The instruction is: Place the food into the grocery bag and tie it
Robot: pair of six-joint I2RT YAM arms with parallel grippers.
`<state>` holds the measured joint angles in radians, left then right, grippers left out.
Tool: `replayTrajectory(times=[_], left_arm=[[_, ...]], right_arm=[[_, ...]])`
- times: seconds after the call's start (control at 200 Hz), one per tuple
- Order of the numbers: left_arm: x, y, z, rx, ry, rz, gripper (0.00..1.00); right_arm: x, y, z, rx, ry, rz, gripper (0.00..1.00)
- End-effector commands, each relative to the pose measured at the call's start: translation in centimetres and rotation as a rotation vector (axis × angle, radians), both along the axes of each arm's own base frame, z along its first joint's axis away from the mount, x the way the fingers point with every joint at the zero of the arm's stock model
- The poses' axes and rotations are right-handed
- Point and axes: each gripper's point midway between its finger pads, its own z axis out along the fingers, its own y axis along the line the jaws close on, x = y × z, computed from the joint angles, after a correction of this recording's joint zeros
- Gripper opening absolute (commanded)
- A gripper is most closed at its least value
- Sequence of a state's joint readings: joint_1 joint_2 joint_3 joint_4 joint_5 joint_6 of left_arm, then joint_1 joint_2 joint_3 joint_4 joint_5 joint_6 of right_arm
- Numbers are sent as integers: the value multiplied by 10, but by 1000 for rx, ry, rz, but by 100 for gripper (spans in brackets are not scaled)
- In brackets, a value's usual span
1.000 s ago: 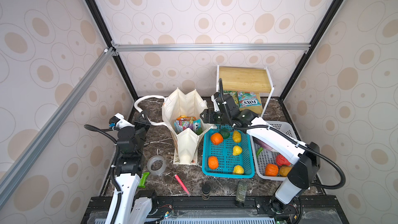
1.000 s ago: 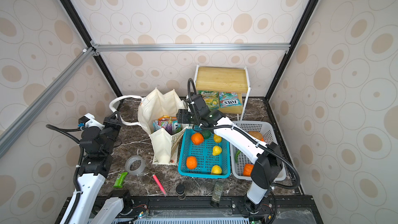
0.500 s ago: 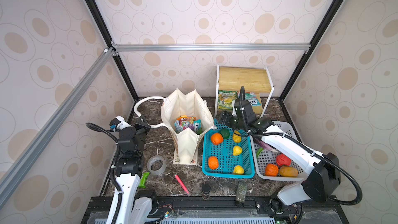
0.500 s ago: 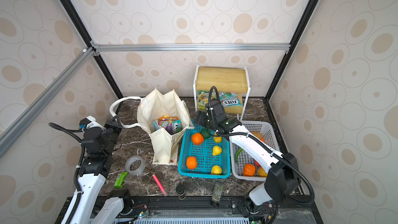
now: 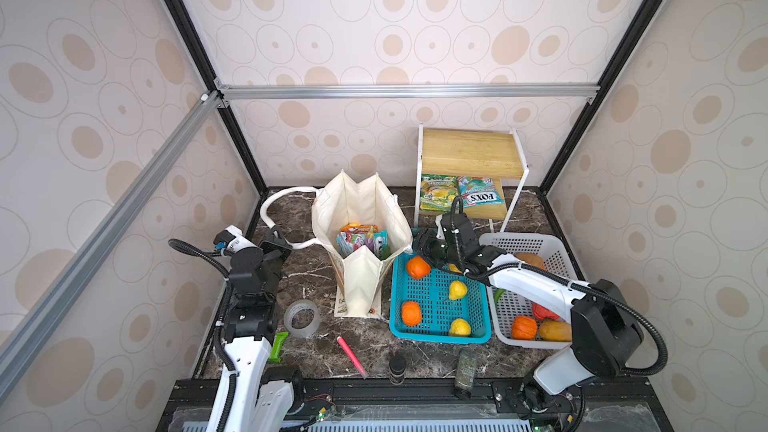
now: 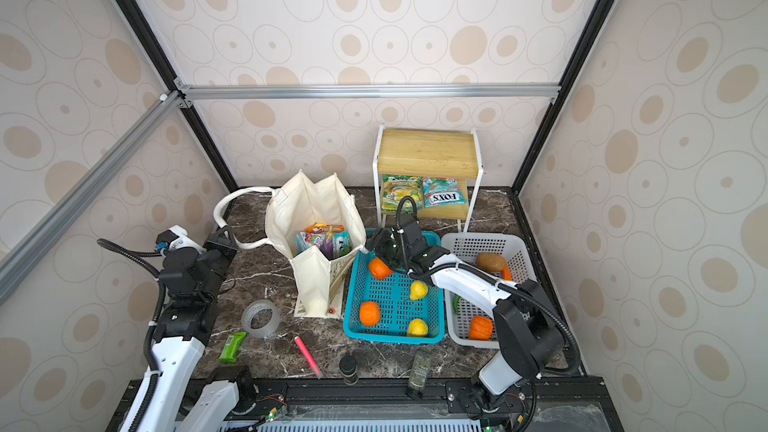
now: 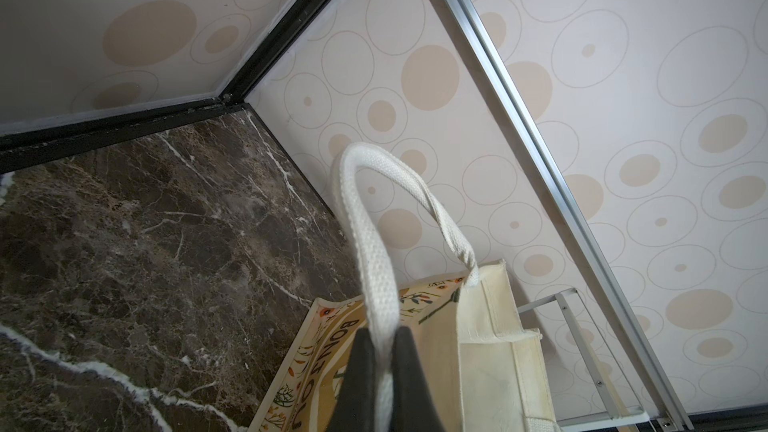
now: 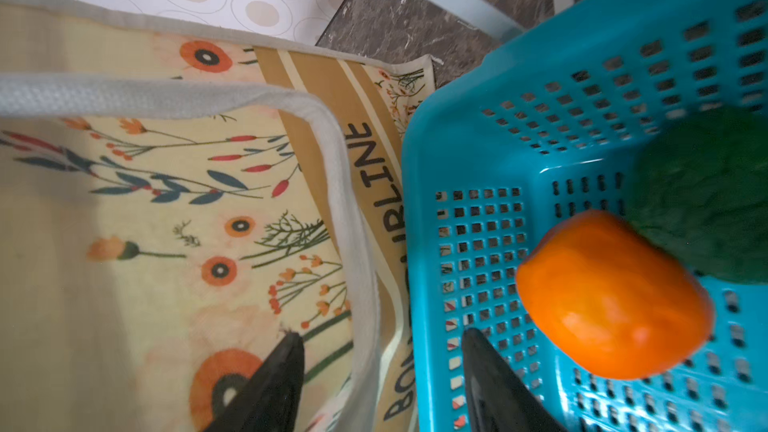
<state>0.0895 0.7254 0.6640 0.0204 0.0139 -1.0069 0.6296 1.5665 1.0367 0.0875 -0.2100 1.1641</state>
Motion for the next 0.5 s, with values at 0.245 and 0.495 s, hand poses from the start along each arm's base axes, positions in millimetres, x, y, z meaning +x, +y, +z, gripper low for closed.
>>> replayTrajectory(times=[0.245, 0.495], left_arm=[[-6, 2, 9, -10, -41, 13, 0], [-6, 2, 7, -23, -41, 9, 0]], right_arm=[[-4, 52, -4, 298, 80, -42, 57], [2, 71, 14, 321, 30, -58, 44]])
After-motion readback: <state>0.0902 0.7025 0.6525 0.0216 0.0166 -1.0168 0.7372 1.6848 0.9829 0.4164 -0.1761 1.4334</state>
